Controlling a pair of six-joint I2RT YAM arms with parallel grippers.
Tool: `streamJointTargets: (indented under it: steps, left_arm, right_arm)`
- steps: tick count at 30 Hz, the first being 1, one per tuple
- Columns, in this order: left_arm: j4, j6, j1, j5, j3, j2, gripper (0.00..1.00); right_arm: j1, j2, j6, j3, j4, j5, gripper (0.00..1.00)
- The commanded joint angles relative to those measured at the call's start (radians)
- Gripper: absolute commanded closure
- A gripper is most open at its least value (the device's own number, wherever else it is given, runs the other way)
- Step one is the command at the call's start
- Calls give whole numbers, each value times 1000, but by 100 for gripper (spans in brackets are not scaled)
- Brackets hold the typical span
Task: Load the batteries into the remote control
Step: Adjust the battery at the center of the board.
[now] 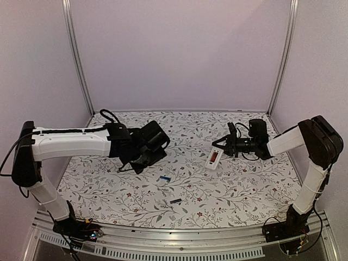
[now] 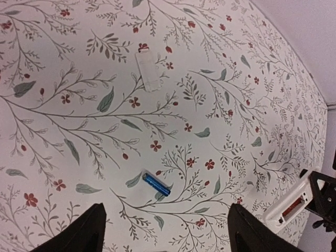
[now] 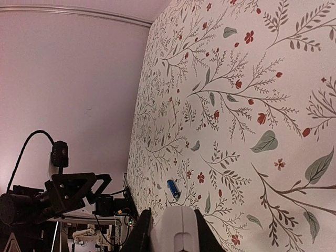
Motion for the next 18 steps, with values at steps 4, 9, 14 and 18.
streamJointTargets:
  steps: [4,9,14,18]
  left_arm:
    - [-250,-250,-34,122,217,264,31]
    - [-212,-323,-33,157,207,313,40]
    - [-148,-352,-29,210,204,370,46]
    - [-134,-353,-25,214,225,406,48]
  right_arm:
    - [-41,-48,-71,-21,-89,17,100]
    - [-44,-75,-105,-27,-127,26,100]
    - [-44,-83,-119,-26,-142,27,100]
    - [-44,-83,-124,-26,-145,25,100]
